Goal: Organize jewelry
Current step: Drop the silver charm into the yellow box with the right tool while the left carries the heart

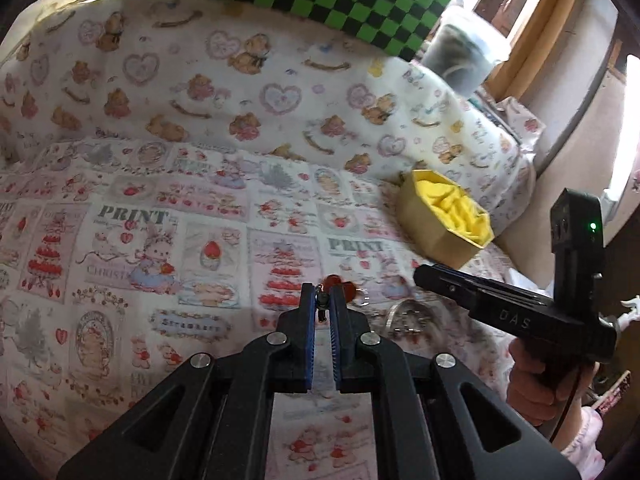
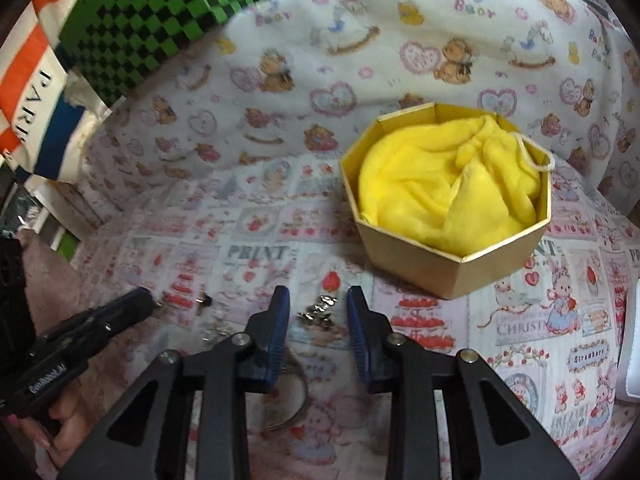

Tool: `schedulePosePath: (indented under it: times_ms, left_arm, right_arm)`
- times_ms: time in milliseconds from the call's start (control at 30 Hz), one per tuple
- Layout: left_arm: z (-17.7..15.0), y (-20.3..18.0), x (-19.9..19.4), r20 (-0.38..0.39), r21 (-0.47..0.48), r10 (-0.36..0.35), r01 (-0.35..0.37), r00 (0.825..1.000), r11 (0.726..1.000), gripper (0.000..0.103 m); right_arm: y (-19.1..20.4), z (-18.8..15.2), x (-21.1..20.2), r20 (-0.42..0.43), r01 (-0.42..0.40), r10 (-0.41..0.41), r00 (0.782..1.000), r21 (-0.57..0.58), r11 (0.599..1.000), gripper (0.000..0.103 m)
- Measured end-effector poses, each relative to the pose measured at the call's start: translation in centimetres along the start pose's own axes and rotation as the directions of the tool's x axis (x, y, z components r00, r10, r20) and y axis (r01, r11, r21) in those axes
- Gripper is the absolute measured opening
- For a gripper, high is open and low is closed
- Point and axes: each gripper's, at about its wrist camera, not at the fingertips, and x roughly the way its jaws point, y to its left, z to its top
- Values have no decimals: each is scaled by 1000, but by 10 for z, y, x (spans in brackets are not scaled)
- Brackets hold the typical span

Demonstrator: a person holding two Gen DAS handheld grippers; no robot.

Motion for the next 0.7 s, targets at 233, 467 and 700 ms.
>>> schedulePosePath:
  times_ms: [233,467,700]
  left_arm:
    - [-5,-7,-7,20,14,-56,55,998,998,6]
    - [-4,-42,-52,208,167,-72,37,975,985,6]
    - [28,-80,-57,215,198,-92,49,972,979,6]
  right_arm:
    - [-7,-5,-11,41,-10,10,999,1,1000,20]
    - [-25,6,-59,176,-58,57,983,0,998,19]
    - [-71,19,-79,235,-148,115,965,128,981,19]
